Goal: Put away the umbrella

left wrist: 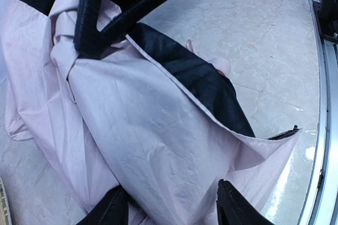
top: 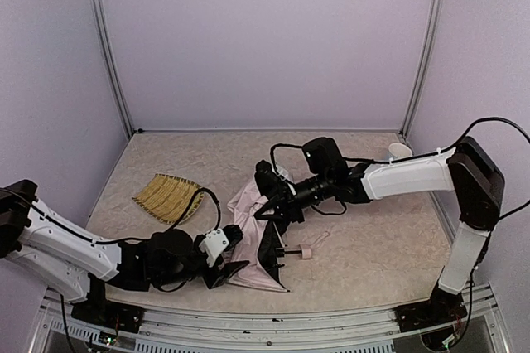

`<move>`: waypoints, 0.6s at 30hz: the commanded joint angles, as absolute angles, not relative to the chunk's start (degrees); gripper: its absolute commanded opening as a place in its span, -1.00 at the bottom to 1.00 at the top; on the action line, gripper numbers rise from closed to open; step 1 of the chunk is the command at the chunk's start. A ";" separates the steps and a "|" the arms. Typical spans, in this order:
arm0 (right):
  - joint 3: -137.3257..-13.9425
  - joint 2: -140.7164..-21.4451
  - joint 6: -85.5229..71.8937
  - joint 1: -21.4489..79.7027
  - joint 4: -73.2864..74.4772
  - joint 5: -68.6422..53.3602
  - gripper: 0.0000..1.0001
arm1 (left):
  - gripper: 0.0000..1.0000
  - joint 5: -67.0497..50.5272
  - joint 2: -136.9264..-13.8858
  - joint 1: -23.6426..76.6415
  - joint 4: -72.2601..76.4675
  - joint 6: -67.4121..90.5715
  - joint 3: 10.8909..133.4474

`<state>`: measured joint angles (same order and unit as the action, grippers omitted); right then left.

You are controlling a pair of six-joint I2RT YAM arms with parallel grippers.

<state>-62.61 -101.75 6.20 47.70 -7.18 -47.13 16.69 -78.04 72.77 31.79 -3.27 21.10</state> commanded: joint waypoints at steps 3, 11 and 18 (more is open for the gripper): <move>-67.91 -107.81 5.86 46.80 -7.81 -49.19 -0.47 | 0.14 16.07 -76.20 67.42 32.70 -2.41 23.40; -73.10 -112.20 6.65 44.53 -5.70 -42.66 -0.26 | 0.58 13.13 -76.85 64.13 27.53 -4.98 30.09; -77.22 -113.56 8.04 43.50 -2.46 -43.47 -0.13 | 0.64 6.94 -83.83 53.32 23.60 -1.36 35.86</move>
<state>-75.16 -112.62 6.98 44.62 -4.03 -44.29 11.73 -79.99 57.19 27.29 -2.81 32.14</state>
